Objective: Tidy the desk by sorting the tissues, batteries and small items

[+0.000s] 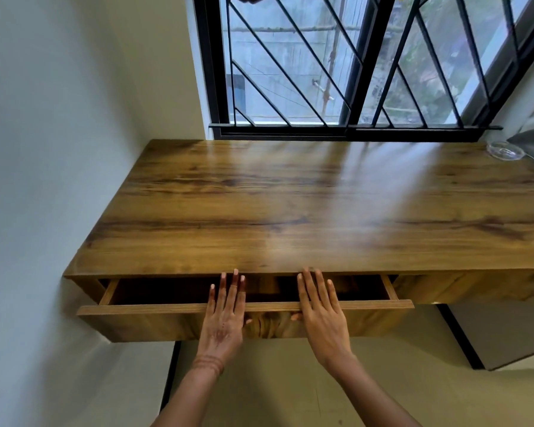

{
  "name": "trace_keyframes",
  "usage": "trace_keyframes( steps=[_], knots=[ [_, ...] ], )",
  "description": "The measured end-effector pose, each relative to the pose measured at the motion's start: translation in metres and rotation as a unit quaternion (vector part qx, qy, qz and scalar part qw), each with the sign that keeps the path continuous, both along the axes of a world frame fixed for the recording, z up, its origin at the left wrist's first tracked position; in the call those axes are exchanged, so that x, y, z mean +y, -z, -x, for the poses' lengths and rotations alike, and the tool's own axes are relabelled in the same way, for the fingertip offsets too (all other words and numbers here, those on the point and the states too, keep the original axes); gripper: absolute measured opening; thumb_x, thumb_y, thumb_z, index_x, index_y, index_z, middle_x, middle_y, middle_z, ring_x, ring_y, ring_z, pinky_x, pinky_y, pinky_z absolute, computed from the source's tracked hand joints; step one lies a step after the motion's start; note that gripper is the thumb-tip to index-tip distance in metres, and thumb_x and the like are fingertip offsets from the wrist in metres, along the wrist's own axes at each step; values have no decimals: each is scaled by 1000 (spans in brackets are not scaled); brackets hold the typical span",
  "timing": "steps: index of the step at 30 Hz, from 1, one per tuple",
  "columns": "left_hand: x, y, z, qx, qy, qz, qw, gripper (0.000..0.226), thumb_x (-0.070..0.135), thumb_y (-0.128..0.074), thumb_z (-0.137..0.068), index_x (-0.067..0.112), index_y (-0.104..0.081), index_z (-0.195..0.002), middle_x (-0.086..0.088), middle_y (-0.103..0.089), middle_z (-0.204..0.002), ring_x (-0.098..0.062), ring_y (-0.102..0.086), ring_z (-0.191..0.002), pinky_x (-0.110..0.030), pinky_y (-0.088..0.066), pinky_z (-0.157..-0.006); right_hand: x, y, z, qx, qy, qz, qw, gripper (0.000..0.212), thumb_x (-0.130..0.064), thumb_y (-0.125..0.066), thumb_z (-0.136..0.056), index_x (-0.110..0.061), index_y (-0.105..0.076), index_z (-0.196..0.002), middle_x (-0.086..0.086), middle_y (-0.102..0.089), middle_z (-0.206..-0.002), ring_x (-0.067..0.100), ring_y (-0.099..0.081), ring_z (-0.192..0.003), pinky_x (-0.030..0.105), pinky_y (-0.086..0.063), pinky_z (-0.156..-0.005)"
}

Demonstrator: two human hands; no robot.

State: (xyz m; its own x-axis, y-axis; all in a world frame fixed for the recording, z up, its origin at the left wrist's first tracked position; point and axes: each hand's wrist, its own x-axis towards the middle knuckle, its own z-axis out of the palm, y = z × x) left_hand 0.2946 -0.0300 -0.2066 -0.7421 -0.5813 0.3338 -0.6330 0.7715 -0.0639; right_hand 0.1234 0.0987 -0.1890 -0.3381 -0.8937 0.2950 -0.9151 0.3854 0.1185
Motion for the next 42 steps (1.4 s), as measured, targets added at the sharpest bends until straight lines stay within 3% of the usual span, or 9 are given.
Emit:
trace_keyframes(
  steps=[5,10,14,18,20,25,34,38,42],
  knots=[
    [-24,-17,16,-55,-11,-28,998,127,37,-85,-52,1,-7,-146,-18,-18,-152,-31,0,-143,-47,2,-115,-22,-2,20,-12,3,-33,999,85,-49,-31,-82,2,-5,-145,18,1,-155,31,-3,-143,44,-1,-117],
    [-32,-30,34,-18,-36,-30,999,114,27,-92,-35,-1,-36,-130,-21,-49,-136,-35,-34,-133,-45,-15,-117,-40,-10,23,-59,0,-18,998,102,-36,-73,-70,0,-12,-144,19,-22,-151,30,-4,-141,41,-5,-113],
    [-34,-34,41,-12,-39,-47,998,103,15,-92,-36,-1,-40,-123,-24,-51,-133,-39,-48,-123,-51,-41,-100,-46,-11,21,-59,4,12,998,94,-27,-80,-66,-2,-23,-137,18,-40,-142,28,-23,-140,41,-6,-111],
    [-37,-26,49,5,-51,-35,998,95,6,-90,-39,-1,-41,-120,-23,-53,-131,-39,-52,-120,-51,-39,-99,-55,-7,26,-24,6,47,999,78,-12,-83,-61,-1,-42,-127,19,-52,-132,33,-42,-128,42,-11,-114],
    [-38,-22,52,10,-57,-23,998,91,4,-90,-42,-1,-41,-119,-24,-54,-130,-39,-53,-119,-49,-37,-99,-59,-5,27,-4,1,55,999,69,-9,-84,-59,0,-52,-120,20,-57,-126,34,-48,-124,44,-27,-113],
    [-42,-18,56,16,-51,22,998,78,1,-84,-52,-3,-41,-117,-24,-56,-127,-38,-55,-116,-48,-39,-97,-62,-2,34,-3,-10,50,999,71,-15,-84,-63,-2,-44,-120,20,-59,-123,34,-49,-124,47,-34,-106],
    [-36,-26,52,-2,-43,-27,999,128,22,-91,-39,-4,-16,-139,-27,-42,-138,-41,-44,-127,-50,-32,-106,-59,-15,29,-33,-7,13,999,73,-24,-85,-61,-3,-46,-119,18,-59,-123,34,-50,-123,45,-32,-105],
    [-36,-28,52,1,-49,-51,997,134,54,-74,-57,2,14,-144,-25,-31,-146,-31,7,-143,-44,1,-115,-56,-27,29,-66,-14,39,997,54,-46,-55,-83,-5,-52,-118,18,-57,-127,32,-48,-125,42,-35,-104],
    [-23,-37,70,16,-33,-55,998,88,66,-13,-86,2,4,-145,-18,-18,-152,-26,8,-144,-42,0,-115,-34,-41,48,-62,-3,48,997,63,-51,-25,-92,-5,-51,-124,17,-49,-136,30,-40,-132,42,-31,-110]
  ],
)
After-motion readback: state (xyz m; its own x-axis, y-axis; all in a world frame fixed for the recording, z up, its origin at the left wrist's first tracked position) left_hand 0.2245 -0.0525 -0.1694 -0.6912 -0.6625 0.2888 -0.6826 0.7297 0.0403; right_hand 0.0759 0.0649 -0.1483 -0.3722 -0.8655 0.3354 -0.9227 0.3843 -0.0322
